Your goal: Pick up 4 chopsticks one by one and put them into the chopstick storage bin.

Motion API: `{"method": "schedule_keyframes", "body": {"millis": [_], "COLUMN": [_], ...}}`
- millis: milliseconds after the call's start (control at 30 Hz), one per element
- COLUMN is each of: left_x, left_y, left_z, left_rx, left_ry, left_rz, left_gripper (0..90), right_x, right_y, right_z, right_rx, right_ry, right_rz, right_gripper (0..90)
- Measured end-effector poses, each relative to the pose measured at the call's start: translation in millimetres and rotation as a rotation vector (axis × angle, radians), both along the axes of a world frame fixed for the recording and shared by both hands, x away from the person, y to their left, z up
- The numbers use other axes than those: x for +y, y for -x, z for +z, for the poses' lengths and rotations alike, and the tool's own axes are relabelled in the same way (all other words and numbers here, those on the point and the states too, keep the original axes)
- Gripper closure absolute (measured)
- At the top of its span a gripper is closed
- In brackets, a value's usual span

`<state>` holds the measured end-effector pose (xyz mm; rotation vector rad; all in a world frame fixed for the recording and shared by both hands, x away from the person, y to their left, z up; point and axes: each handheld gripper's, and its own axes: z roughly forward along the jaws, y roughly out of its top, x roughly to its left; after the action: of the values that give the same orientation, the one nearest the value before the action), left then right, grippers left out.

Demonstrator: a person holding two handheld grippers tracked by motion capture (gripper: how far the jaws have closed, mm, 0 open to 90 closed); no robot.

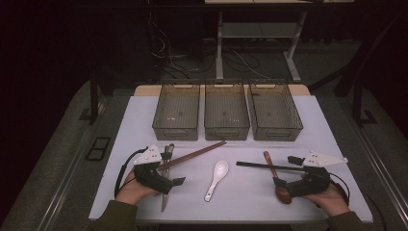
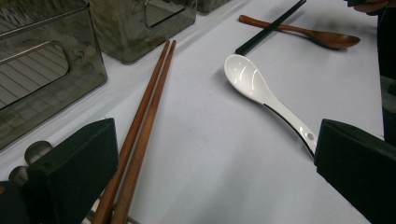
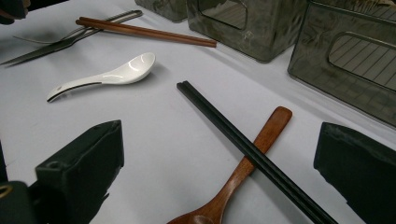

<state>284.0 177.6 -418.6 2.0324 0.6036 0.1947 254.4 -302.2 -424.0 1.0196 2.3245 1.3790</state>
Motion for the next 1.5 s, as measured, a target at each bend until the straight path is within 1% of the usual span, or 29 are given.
{"method": "schedule_keyframes", "body": {"millis": [167, 233, 267, 400, 600, 800, 933, 1033, 1133, 1267, 1500], "left_x": [-0.1, -0.1, 0.2, 0.5, 0.2, -0.7, -1.8, -2.2, -3.3, -3.3, -3.4], "left_y": [-0.6, -0.7, -1.0, 0.1, 0.6, 1.6, 1.8, 1.7, 1.4, 1.8, 2.7], "left_z": [0.3, 1.0, 1.3, 2.1, 2.7, 3.1, 4.0, 4.2, 3.6, 4.3, 4.7], "left_rx": [0.004, 0.006, 0.006, 0.007, 0.004, 0.001, -0.002, 0.000, 0.004, 0.001, -0.002], "left_ry": [0.004, 0.014, 0.012, 0.020, 0.021, 0.030, 0.029, 0.036, 0.035, 0.036, 0.034], "left_rz": [-0.003, 0.002, 0.001, 0.005, -0.009, -0.013, -0.017, -0.015, -0.019, -0.023, -0.023], "left_gripper": [0.0, 0.0, 0.0, 0.0, 0.0, 0.0, 0.0, 0.0, 0.0, 0.0, 0.0], "right_x": [-0.5, 0.2, 0.4, 1.2, 5.6, 11.2, 15.6, 18.6, 21.7, 25.3, 30.4], "right_y": [0.4, -0.5, -1.0, -2.7, -5.3, -12.1, -17.6, -22.6, -27.1, -31.5, -39.3], "right_z": [1.2, 1.8, 2.1, 3.7, 8.4, 11.5, 12.3, 13.7, 15.0, 16.7, 17.9], "right_rx": [0.000, 0.000, -0.002, -0.001, 0.001, 0.008, 0.018, 0.029, 0.027, 0.024, 0.019], "right_ry": [0.000, 0.013, 0.019, 0.026, 0.049, 0.072, 0.097, 0.106, 0.115, 0.125, 0.143], "right_rz": [0.002, 0.004, 0.008, 0.017, 0.023, 0.020, 0.033, 0.044, 0.046, 0.058, 0.070], "right_gripper": [1.5, 1.5, 1.5, 1.5, 1.5, 1.5, 1.5, 1.5, 1.5, 3.5, 3.5]}}
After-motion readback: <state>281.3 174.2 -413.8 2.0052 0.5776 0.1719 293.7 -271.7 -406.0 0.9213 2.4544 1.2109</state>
